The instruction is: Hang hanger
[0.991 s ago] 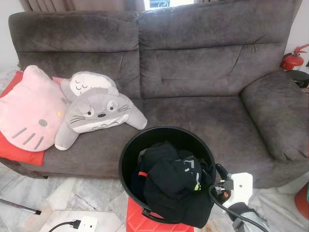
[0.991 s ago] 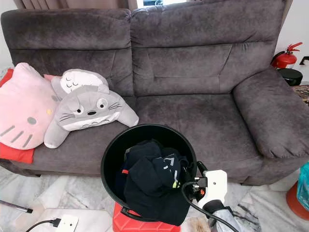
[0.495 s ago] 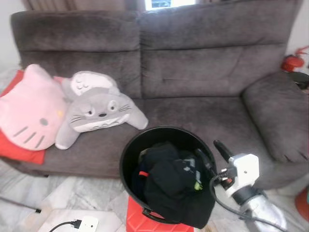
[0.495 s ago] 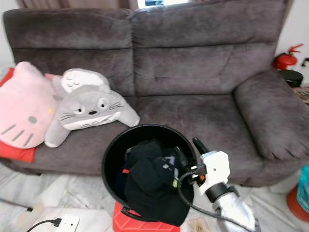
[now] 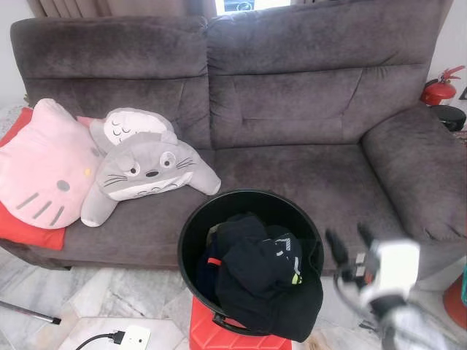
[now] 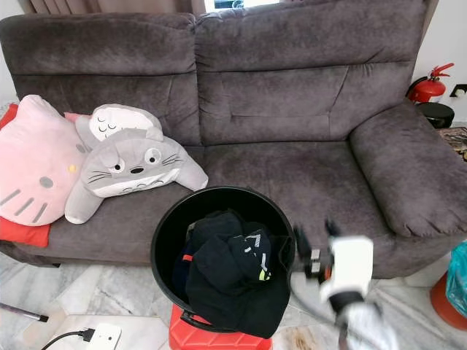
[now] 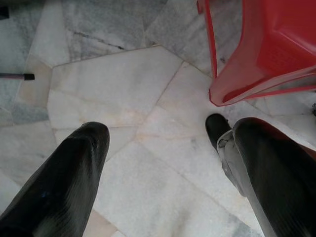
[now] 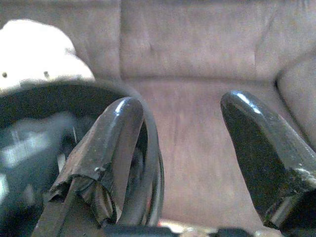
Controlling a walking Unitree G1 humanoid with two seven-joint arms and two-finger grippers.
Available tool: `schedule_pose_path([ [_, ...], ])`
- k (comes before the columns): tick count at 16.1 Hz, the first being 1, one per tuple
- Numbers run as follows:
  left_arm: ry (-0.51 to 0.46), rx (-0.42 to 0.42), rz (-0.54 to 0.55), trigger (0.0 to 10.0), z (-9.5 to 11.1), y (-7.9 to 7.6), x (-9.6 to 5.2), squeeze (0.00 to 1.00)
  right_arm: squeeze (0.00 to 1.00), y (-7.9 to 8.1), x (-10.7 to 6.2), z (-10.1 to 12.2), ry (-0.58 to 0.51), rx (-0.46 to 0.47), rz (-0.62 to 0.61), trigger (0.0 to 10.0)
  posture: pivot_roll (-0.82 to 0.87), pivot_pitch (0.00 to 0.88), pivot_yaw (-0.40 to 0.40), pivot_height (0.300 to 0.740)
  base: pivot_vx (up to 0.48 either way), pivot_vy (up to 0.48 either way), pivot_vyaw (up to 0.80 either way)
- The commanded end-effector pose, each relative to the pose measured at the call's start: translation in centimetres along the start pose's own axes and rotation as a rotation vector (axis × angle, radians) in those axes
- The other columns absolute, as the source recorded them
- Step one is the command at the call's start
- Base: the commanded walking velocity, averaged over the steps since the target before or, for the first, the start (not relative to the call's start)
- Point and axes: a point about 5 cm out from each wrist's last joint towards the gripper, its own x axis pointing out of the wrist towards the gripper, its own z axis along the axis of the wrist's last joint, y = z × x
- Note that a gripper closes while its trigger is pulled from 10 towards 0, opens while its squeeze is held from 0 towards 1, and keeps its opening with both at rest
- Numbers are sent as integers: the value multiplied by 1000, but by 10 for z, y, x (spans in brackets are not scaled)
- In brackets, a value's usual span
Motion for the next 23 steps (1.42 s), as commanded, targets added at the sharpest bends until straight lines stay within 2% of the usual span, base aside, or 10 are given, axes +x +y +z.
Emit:
schedule_pose_path([
  [1, 12, 6, 7, 10000, -3, 3, -1, 0, 0, 6, 5, 12, -34, 63, 34, 10000, -233, 0, 89, 740, 0, 0, 0],
  [2, 12, 6, 8, 10000, -3, 3, -1, 0, 0, 10, 7, 16, -46, 99, 51, 10000, -233, 0, 90, 740, 0, 0, 0],
  [4, 11, 5, 12, 10000, -2, 5, -1, 0, 0, 42, 5, 21, 31, 248, 250, 10000, -225, 0, 92, 740, 0, 0, 0],
  [6, 10, 5, 14, 10000, -2, 6, -1, 0, 0, 45, -6, 16, 69, 260, 295, 10000, -227, 0, 93, 740, 0, 0, 0],
  [7, 11, 7, 15, 10000, -1, 6, 0, 0, 0, 45, -18, 14, 82, 331, 311, 10000, -227, 0, 93, 740, 0, 0, 0],
  [9, 9, 11, 17, 10000, 1, 7, 0, 0, 0, 33, -45, 8, 102, 486, 228, 10000, -244, 0, 93, 740, 0, 0, 0],
  [13, 7, 11, 14, 10000, 3, 7, 1, 0, 0, 19, -62, -23, 142, 665, 71, 10000, -252, 0, 92, 740, 0, 0, 0],
  [16, 7, 3, 20, 10000, 3, 8, 1, 0, 0, 24, -56, -50, 239, 694, 112, 10000, -241, 0, 88, 740, 0, 0, 0],
  [22, 14, 3, 28, 10000, 0, 11, 0, 0, 0, 24, -56, -65, 281, 720, 109, 9882, -229, 0, 86, 740, 0, 0, 0],
  [23, 15, 5, 28, 10000, 0, 11, 0, 0, 0, 25, -57, -65, 292, 723, 110, 3294, -228, 0, 85, 740, 0, 0, 0],
])
